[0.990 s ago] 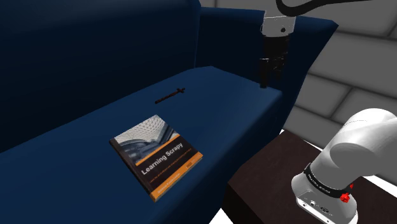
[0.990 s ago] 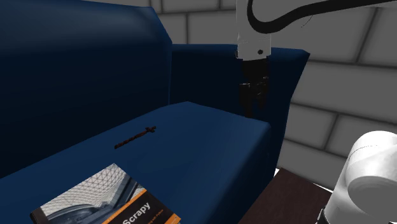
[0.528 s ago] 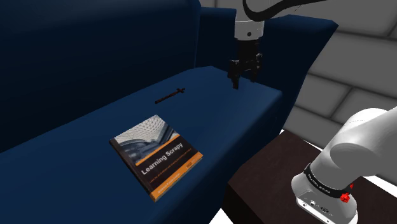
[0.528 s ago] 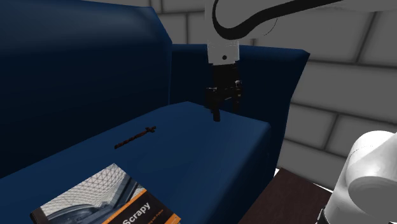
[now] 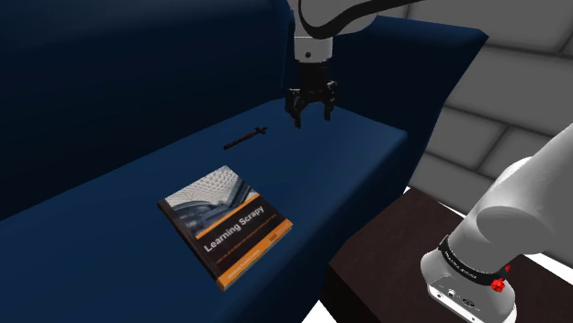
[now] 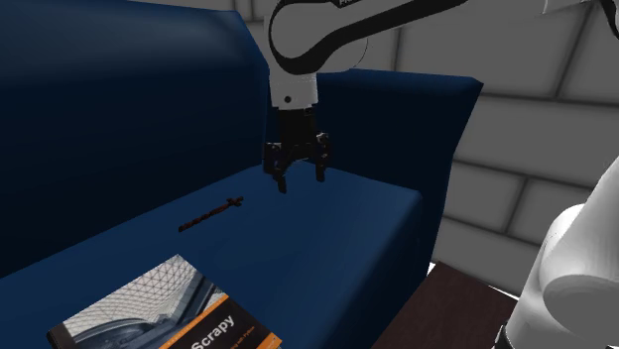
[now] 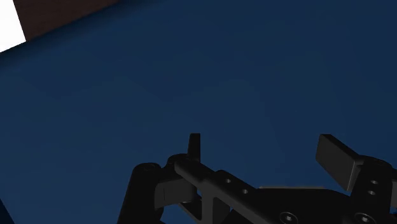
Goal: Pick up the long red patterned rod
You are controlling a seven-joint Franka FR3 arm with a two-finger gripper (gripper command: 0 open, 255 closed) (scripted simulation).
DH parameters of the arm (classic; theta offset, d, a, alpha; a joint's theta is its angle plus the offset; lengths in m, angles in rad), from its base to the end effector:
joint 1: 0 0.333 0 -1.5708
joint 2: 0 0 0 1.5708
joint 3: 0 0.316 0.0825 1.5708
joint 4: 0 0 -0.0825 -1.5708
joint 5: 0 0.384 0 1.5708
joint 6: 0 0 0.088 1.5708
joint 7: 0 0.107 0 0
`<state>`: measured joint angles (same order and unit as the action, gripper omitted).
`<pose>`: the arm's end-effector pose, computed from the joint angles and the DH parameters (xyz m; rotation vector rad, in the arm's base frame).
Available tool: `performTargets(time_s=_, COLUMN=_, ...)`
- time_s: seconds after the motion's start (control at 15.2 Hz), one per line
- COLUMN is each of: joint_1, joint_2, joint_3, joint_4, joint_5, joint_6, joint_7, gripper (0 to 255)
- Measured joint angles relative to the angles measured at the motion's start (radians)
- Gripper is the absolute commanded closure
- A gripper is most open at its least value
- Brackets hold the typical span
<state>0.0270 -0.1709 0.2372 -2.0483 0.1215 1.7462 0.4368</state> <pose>0.4716 0.1442 0.5013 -3.0884 0.3223 0.2390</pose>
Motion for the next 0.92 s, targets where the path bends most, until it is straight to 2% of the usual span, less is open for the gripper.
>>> performTargets(time_s=0.4, joint_1=0.019, joint_2=0.225, joint_3=0.037, joint_4=0.214, joint_5=-0.040, joint_6=0.032, joint_7=0.174, gripper=0)
performTargets(time_s=0.79, joint_1=0.059, joint_2=0.470, joint_3=0.038, joint_4=0.500, joint_5=-0.100, joint_6=0.008, joint_7=0.327, gripper=0)
performTargets(time_s=0.92, joint_1=0.068, joint_2=0.512, joint_3=0.036, joint_4=0.549, joint_5=-0.110, joint_6=0.003, joint_7=0.349, gripper=0)
